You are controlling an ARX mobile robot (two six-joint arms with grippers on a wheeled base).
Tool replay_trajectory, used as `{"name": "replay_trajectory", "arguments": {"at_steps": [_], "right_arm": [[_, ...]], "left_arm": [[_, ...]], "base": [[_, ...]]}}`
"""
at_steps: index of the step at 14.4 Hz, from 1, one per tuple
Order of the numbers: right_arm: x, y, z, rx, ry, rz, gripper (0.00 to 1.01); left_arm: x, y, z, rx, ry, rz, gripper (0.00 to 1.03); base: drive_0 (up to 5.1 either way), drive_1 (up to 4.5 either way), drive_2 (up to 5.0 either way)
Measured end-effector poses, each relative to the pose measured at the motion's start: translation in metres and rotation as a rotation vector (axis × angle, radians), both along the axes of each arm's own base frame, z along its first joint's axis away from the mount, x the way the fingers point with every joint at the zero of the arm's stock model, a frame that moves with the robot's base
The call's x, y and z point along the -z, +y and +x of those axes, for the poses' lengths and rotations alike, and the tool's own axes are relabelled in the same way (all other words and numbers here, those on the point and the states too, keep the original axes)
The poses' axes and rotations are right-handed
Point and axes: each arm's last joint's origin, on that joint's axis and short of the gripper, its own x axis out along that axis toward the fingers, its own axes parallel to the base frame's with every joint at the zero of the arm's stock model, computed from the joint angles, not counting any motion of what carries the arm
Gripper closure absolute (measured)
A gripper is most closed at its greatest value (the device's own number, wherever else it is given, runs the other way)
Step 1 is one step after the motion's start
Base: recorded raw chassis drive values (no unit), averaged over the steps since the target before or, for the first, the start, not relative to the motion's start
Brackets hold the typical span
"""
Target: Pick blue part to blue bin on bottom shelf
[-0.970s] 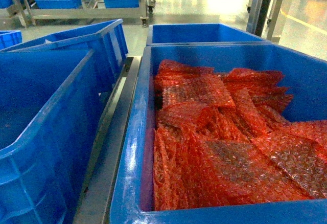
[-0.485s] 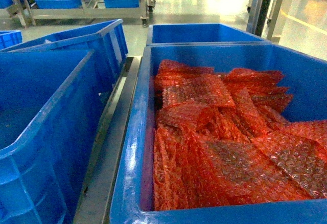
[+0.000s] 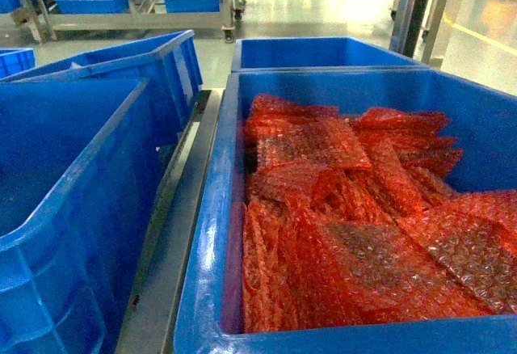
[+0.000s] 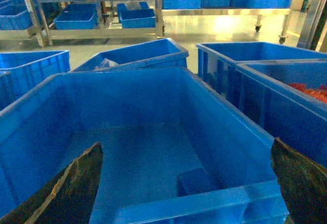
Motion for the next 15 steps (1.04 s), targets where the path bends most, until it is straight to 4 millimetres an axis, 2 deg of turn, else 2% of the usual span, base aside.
{"name": "replay_trajectory", "arguments": {"at_steps": [15], "right_arm": [[0.0000,0.0000,0.0000,0.000,0.000,0.000,0.03]], "left_arm": [[0.0000,0.0000,0.0000,0.000,0.000,0.000,0.05]], "base": [[0.0,0.00,0.0]]}}
